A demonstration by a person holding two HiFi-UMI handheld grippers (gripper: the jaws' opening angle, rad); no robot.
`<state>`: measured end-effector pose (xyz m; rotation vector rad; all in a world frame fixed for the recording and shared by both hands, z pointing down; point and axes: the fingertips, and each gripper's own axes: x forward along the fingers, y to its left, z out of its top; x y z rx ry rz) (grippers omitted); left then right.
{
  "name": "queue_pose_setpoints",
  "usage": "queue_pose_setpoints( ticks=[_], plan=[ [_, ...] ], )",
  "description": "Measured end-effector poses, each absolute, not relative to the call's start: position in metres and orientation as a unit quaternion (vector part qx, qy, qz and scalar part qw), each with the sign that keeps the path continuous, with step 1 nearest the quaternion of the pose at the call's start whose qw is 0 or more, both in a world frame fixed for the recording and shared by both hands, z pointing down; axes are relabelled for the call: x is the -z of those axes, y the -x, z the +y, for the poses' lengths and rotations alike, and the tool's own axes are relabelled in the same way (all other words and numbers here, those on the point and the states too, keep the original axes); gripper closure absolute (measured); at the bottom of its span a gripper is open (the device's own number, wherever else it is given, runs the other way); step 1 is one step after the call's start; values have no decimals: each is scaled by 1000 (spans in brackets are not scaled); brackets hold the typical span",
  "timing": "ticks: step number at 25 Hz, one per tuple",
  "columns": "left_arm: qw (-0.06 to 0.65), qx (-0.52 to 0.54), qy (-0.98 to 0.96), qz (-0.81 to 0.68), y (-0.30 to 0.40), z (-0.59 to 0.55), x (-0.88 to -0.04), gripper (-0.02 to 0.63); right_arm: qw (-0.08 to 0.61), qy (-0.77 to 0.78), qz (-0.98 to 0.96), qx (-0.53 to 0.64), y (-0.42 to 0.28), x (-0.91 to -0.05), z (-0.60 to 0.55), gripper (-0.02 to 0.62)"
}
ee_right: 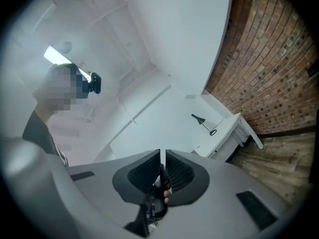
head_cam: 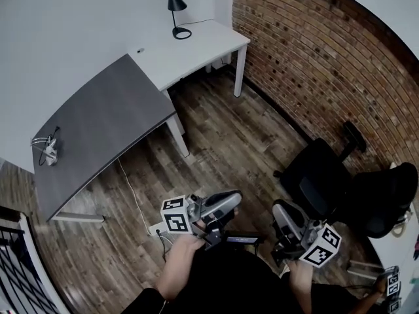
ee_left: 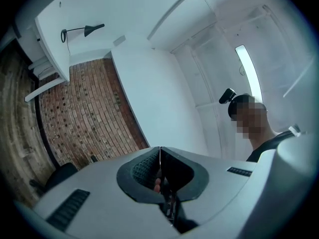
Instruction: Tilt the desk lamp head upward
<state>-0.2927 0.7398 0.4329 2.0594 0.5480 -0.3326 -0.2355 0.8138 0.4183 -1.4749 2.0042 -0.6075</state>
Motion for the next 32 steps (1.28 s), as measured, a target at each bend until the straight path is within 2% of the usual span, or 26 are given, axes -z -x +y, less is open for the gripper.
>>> queue_pose_setpoints(
  ticks=[8, 16, 32],
  plan=[
    [477, 154, -840, 207, 301, 649, -427, 594, 373, 526, 710, 282, 230, -414, 728, 578],
    [491, 167, -822, 234, 310, 609, -431, 594, 383, 555, 672, 305, 236, -425, 694, 578],
    [506, 170, -827, 176, 290, 567, -445, 592, 400, 511, 682, 338, 212, -431, 645, 578]
  ],
)
